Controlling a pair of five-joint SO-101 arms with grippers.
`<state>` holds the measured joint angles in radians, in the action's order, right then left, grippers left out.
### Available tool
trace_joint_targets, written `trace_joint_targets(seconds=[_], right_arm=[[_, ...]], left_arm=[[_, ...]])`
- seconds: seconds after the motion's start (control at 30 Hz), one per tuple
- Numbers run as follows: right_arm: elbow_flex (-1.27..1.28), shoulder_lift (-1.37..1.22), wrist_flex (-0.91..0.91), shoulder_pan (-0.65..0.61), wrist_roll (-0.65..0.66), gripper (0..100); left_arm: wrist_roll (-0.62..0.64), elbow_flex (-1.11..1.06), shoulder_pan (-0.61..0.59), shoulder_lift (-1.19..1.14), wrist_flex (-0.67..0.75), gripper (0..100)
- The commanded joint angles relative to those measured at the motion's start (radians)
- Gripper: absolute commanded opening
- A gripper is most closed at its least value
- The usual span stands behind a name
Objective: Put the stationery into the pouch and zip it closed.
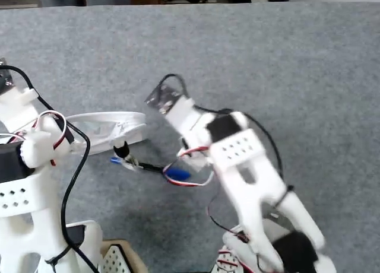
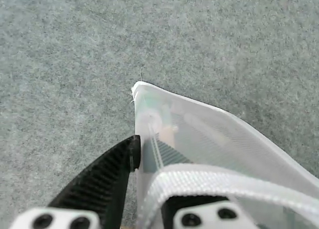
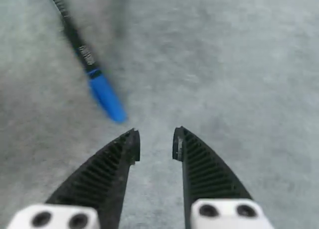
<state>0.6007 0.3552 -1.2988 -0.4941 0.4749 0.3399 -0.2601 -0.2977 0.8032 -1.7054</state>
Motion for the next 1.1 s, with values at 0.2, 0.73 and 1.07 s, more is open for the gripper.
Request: trace_joint_targets(seconds=[0.2, 0.73, 1.07], right_arm=[[-0.249, -0.404, -0.02, -0.124, -0.026, 12.7], [-0.317, -0.644, -0.049, -0.256, -0.041, 12.7], [-0.317, -0.728, -0.049, -0.236, -0.04, 11.8]], left_arm=[[0.006, 0.024, -0.016, 0.026, 0.023, 3], [0.006, 0.024, -0.016, 0.026, 0.026, 3], [0.005, 0.024, -0.016, 0.026, 0.026, 3]])
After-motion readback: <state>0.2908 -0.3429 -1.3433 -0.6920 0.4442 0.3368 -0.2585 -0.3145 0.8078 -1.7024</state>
